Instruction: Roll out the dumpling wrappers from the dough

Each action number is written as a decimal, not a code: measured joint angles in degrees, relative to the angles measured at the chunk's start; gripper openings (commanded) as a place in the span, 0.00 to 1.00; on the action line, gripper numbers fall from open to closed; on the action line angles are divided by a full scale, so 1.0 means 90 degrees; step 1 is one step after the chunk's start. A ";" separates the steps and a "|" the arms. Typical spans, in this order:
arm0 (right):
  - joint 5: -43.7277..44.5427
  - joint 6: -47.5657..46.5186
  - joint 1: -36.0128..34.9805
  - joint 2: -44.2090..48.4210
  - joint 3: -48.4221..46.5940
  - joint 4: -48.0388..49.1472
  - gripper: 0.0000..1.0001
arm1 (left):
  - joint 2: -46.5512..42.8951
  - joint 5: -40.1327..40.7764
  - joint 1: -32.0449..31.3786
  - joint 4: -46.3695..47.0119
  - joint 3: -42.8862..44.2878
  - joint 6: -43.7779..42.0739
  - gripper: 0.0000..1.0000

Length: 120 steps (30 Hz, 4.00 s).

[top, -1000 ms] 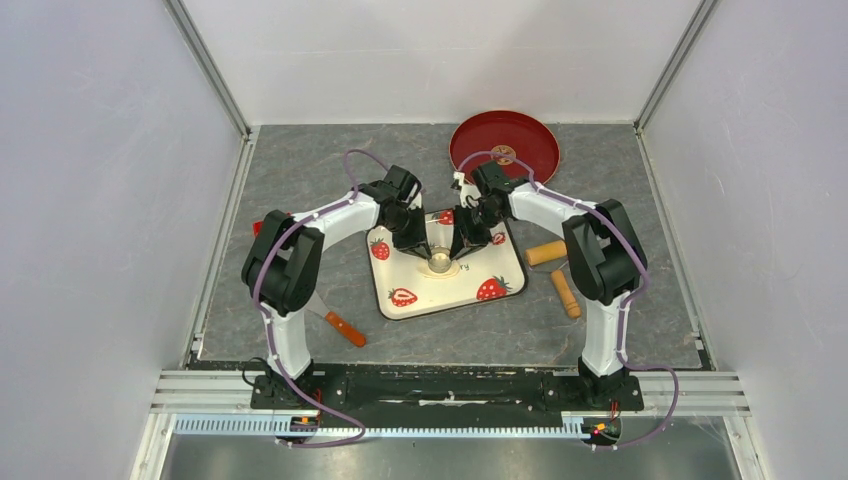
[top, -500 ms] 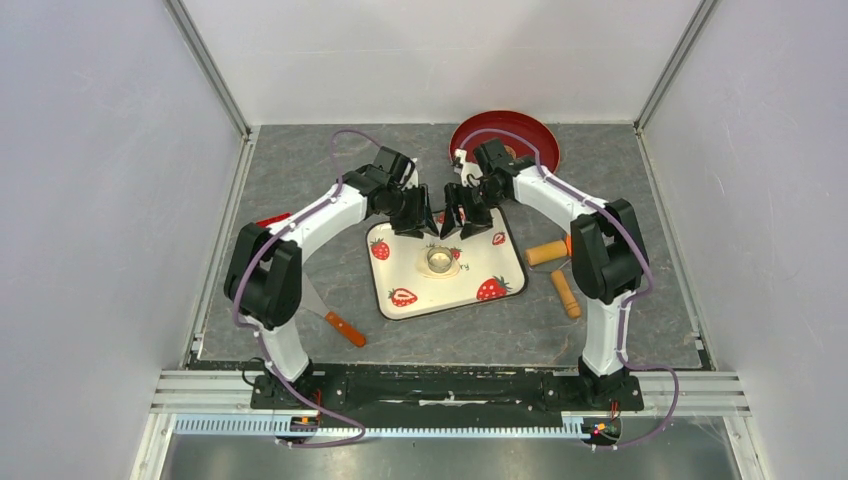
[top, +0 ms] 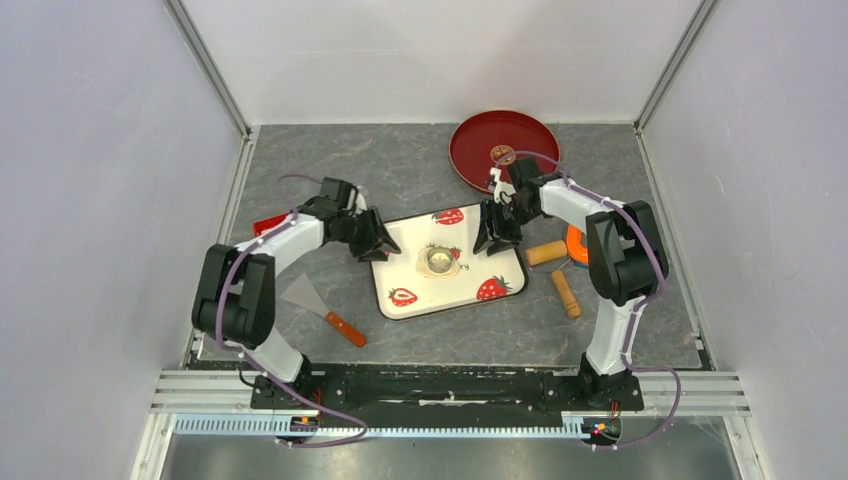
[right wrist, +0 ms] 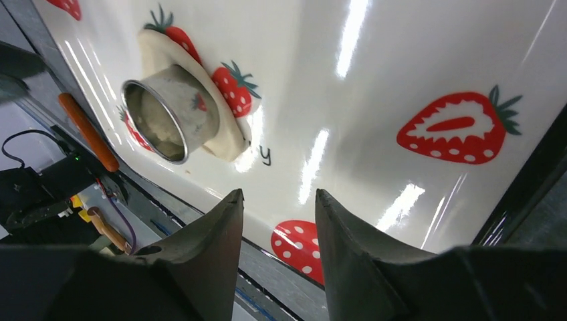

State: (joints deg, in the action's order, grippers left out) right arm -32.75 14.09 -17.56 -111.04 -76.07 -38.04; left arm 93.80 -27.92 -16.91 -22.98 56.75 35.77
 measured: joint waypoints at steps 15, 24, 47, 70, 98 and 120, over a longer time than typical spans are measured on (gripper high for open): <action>-0.0350 -0.0085 -0.0036 -0.0124 0.0692 0.0403 0.37 | -0.0255 -0.0175 0.1180 -0.0287 -0.0585 -0.0228 0.47; -0.0784 0.0010 -0.0187 -0.0340 0.0697 0.0687 0.31 | 0.0406 -0.0367 0.1180 -0.0041 -0.0850 -0.0219 0.40; -0.1302 0.0323 -0.0398 -0.0984 0.0223 0.0867 0.22 | 0.0610 -0.0580 0.1205 0.0189 -0.0845 -0.0240 0.26; -0.1299 0.0306 -0.0515 -0.1146 0.0012 0.0806 0.08 | 0.0670 -0.0634 0.1226 0.0180 -0.0823 -0.0248 0.13; -0.0508 0.0199 -0.0629 -0.0321 0.0731 0.1158 0.04 | 0.0748 -0.0758 0.1059 0.0447 -0.0831 -0.0289 0.02; -0.0478 0.0151 -0.0663 0.0274 0.1309 0.1073 0.05 | 0.0799 -0.0804 0.1003 0.0478 -0.0826 -0.0289 0.02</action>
State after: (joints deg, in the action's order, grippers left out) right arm -37.06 15.44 -23.53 -108.57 -64.29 -28.38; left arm 100.99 -35.16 -7.88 -18.68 49.32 33.17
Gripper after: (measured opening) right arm 0.049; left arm 0.174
